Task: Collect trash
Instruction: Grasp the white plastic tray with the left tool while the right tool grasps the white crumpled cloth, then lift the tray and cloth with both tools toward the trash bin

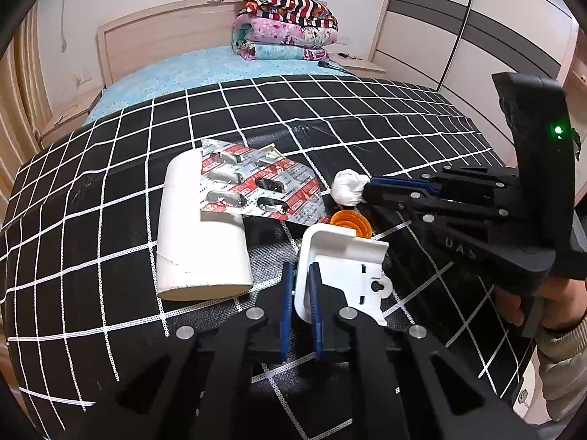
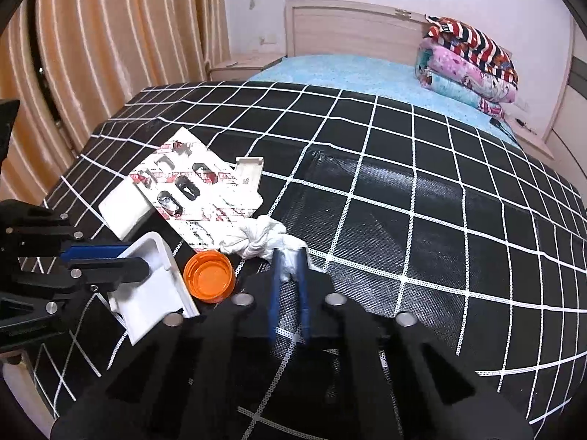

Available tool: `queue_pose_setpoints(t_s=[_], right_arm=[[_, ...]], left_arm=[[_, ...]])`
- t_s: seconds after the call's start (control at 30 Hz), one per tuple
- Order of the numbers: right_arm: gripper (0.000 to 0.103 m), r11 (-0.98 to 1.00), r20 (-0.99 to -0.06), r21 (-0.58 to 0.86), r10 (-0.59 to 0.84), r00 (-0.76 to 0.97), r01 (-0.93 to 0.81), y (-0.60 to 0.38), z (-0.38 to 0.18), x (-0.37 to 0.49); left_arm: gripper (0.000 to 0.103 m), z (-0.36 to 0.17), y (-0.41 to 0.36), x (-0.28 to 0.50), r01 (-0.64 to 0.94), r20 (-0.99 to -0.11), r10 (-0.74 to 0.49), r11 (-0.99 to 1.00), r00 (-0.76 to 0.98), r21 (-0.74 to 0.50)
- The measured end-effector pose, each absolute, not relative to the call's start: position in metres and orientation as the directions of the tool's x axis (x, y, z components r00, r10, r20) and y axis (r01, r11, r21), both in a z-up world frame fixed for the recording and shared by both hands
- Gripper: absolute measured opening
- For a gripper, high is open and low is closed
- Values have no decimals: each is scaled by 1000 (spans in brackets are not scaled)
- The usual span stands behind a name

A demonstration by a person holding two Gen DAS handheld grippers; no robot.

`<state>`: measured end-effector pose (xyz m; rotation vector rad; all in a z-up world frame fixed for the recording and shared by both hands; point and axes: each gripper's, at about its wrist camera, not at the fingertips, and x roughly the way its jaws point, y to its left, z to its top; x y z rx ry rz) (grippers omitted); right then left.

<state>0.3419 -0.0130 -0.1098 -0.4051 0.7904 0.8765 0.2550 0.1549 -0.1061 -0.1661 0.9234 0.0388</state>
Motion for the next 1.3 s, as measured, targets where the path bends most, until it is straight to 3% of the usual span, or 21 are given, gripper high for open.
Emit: queue_pose_setpoints(t_s=[0.87,1.07,1.3], right_arm=[[3,593,-646,-36,600,472,-804,-68,-59,275],[3,584,-623,-47,617,481,-810,-87,-51,245],[3,568,-613,-54,630,476,-821,-107,-53,210]], left_arm=[[7,-44,100,191,-16,-694,-90,989,715,-146],[7,-32,71,160,-2,-675,-37,998,737,-57],[7,-39,52,124,-2,-668,-44,998,743,-68]])
